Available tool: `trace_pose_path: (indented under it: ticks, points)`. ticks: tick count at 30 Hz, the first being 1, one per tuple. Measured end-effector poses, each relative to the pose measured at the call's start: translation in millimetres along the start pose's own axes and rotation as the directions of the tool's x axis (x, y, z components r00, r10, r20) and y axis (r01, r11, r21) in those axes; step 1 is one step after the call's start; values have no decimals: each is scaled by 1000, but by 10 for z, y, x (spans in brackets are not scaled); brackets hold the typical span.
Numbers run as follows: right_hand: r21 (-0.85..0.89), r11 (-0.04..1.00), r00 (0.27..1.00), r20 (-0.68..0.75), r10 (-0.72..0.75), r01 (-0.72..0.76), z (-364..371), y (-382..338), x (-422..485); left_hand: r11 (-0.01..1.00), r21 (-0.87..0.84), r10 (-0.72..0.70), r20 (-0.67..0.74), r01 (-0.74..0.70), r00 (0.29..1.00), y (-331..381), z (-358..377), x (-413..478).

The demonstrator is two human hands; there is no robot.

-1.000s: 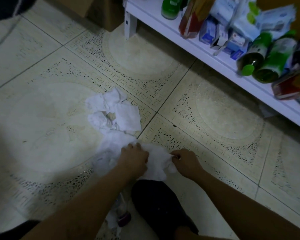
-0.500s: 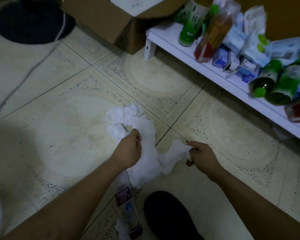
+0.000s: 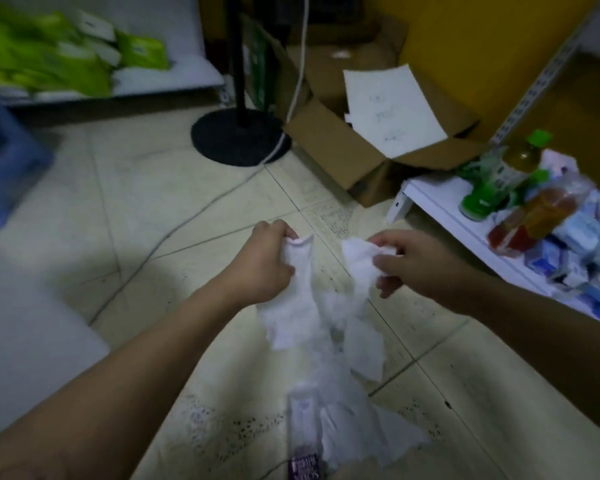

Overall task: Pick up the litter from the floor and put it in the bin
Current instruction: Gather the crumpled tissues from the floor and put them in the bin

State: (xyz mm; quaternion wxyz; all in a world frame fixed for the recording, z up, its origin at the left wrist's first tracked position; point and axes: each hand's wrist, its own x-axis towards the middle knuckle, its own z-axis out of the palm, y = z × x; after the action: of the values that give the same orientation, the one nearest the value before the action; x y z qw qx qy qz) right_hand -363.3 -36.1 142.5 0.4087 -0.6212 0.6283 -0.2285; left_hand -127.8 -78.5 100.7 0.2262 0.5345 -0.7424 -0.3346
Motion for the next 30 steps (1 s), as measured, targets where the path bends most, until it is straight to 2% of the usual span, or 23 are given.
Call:
trace_pose_path:
  ticks: [4, 7, 9, 12, 14, 16, 19, 21, 23, 24, 26, 28, 30]
  points:
    - [88, 985, 988, 27, -152, 149, 269, -995, 464, 998, 48, -20, -304, 36, 952, -19, -870, -255]
    - [137, 932, 935, 66, -348, 337, 595, -1797, 670, 982, 142, -35, -499, 122, 866, 0, -1509, -536]
    - [237, 866, 882, 68, -467, 440, 866, -2309, 741, 968, 157, -65, -601, 197, 797, -4, -1961, -762]
    - [379, 756, 801, 62, -596, 533, 1391, -2951, 734, 925, 168, -89, -776, 340, 624, -102, -2620, -1300]
    - [424, 724, 755, 127, -643, 544, 1825, -3231, 651, 862, 165, -105, -867, 479, 487, -288, -2922, -1764]
    - [389, 729, 714, 215, -666, 563, 2278, -3340, 533, 796, 80, -197, -903, 600, 382, -536, -3033, -2240]
    - [203, 691, 632, 289, -719, 693, 2780, -3274, 367, 688, -63, -385, -876, 723, 290, -848, -2953, -2803]
    - [31, 617, 545, 436, -716, 786, 2933, -3173, 276, 603, -128, -562, -769, 788, 305, -927, -2831, -3000]
    - [-179, 485, 487, 596, -639, 856, 3012, -3074, 230, 537, 3, -660, -622, 844, 421, -950, -2703, -3052]
    - [-270, 419, 489, 628, -606, 867, 3003, -3034, 210, 542, 110, -651, -572, 833, 499, -948, -2645, -3025]
    - [-399, 345, 527, 609, -593, 850, 2917, -2994, 215, 622, 235, -570, -519, 747, 637, -910, -2557, -2890]
    - [-472, 347, 578, 549, -604, 810, 2785, -2987, 243, 721, 266, -463, -501, 640, 731, -851, -2492, -2739]
    - [-516, 391, 637, 488, -596, 762, 2614, -2947, 308, 806, 276, -348, -495, 524, 796, -773, -2391, -2571]
